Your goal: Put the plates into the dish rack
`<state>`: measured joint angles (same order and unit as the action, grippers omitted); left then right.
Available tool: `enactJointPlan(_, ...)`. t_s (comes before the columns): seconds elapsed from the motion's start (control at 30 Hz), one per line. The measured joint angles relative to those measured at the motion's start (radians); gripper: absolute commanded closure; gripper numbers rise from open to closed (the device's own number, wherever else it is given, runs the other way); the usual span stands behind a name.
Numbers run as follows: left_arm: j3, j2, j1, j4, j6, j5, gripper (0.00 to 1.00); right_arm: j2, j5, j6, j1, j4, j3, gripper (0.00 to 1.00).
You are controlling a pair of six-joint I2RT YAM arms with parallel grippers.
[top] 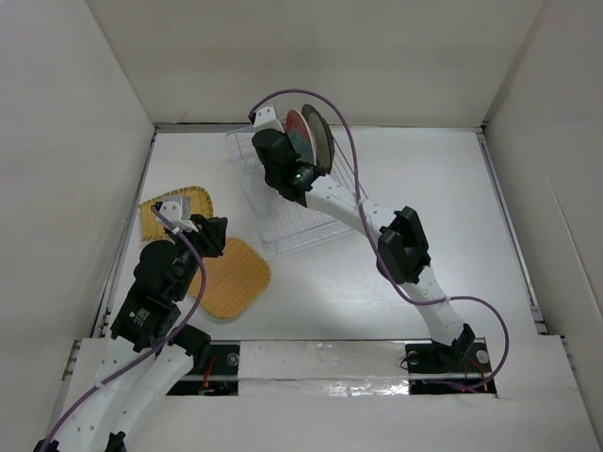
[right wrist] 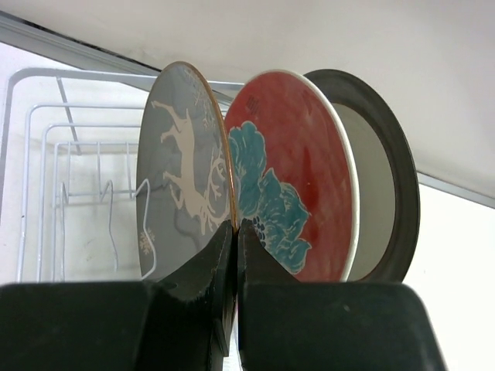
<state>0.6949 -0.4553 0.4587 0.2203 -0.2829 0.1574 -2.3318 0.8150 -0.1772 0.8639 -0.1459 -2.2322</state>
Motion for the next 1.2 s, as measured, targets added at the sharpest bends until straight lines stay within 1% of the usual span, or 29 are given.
enactJointPlan(0.03,0.0,0.0,-0.003,0.0,0.0,0.0,0.82,0.0,-0.001,0.0,0.0,0.0,0.0,1.0)
enactJointPlan(0.07,0.0,0.0,-0.007,0.0,0.0,0.0,0.82,0.0,-0.003,0.003,0.0,0.0,0.002,0.84)
enactJointPlan(0.1,0.0,0.0,-0.009,0.0,0.0,0.0,0.82,0.001,-0.005,0.016,0.0,0.003,0.011,0.74)
enactJointPlan(0.17,0.0,-0.001,-0.009,0.001,0.0,-0.002,0.82,0.01,-0.02,0.045,0.0,0.013,0.048,0.59)
enactJointPlan(0.27,0.0,-0.004,-0.009,0.0,0.0,-0.007,0.82,0.042,-0.059,0.101,-0.008,0.015,0.122,0.47)
enactJointPlan(0.3,0.0,-0.007,-0.009,0.001,0.0,-0.008,0.82,0.054,-0.078,0.125,-0.011,0.01,0.14,0.37)
enactJointPlan(0.37,0.0,-0.013,-0.009,0.001,0.0,-0.01,0.82,0.083,-0.116,0.169,-0.018,-0.008,0.169,0.29)
enactJointPlan(0.4,0.0,-0.014,-0.009,0.001,0.0,-0.011,0.82,0.104,-0.134,0.187,-0.021,-0.011,0.188,0.23)
enactJointPlan(0.43,0.0,-0.014,-0.009,0.002,0.0,-0.011,0.82,0.133,-0.15,0.206,-0.025,-0.015,0.209,0.21)
enactJointPlan(0.5,0.0,-0.011,-0.009,0.001,0.0,-0.011,0.82,0.235,-0.187,0.24,-0.027,-0.003,0.319,0.21)
enactJointPlan(0.53,0.0,-0.009,-0.009,0.001,0.0,-0.013,0.82,0.293,-0.199,0.257,-0.027,0.0,0.373,0.23)
enactJointPlan(0.57,0.0,-0.007,-0.009,0.002,0.0,-0.014,0.82,0.365,-0.215,0.274,-0.023,0.017,0.445,0.36)
enactJointPlan(0.6,0.0,-0.005,-0.009,0.001,0.0,-0.016,0.82,0.447,-0.229,0.297,-0.015,0.035,0.528,0.84)
enactJointPlan(0.63,0.0,-0.001,-0.009,0.001,0.0,-0.019,0.82,0.529,-0.243,0.329,0.0,0.058,0.607,1.0)
enactJointPlan(0.7,0.0,0.007,-0.009,0.001,0.0,-0.022,0.82,0.678,-0.283,0.411,0.034,0.111,0.743,1.0)
enactJointPlan(0.77,0.0,0.019,-0.009,0.002,0.0,-0.025,0.82,0.806,-0.342,0.517,0.082,0.222,0.904,1.0)
enactJointPlan(0.83,0.0,0.039,-0.009,0.002,0.0,-0.027,0.82,0.885,-0.373,0.621,0.132,0.307,1.061,1.0)
enactJointPlan(0.87,0.0,0.048,-0.009,0.001,0.0,-0.028,0.82,0.901,-0.379,0.673,0.163,0.341,1.131,0.94)
enactJointPlan(0.9,0.0,0.057,-0.009,0.0,0.0,-0.03,0.82,0.898,-0.384,0.726,0.191,0.367,1.191,0.74)
enactJointPlan(0.93,0.0,0.065,-0.009,0.001,0.0,-0.032,0.82,0.88,-0.389,0.784,0.214,0.397,1.249,0.65)
enactJointPlan(0.97,0.0,0.07,-0.009,0.001,0.0,-0.034,0.82,0.856,-0.396,0.835,0.234,0.417,1.3,0.58)
enactJointPlan(1.0,0.0,0.075,-0.009,0.001,0.0,-0.037,0.82,0.824,-0.408,0.883,0.249,0.427,1.341,0.48)
enactJointPlan(1.03,0.0,0.079,-0.009,0.002,0.0,-0.039,0.82,0.786,-0.418,0.933,0.263,0.439,1.371,0.44)
enactJointPlan(1.1,0.0,0.089,-0.009,0.002,0.0,-0.045,0.82,0.714,-0.437,1.015,0.277,0.459,1.404,0.42)
enactJointPlan(1.2,0.0,0.115,-0.009,0.004,0.0,-0.048,0.82,0.63,-0.452,1.128,0.288,0.514,1.413,0.41)
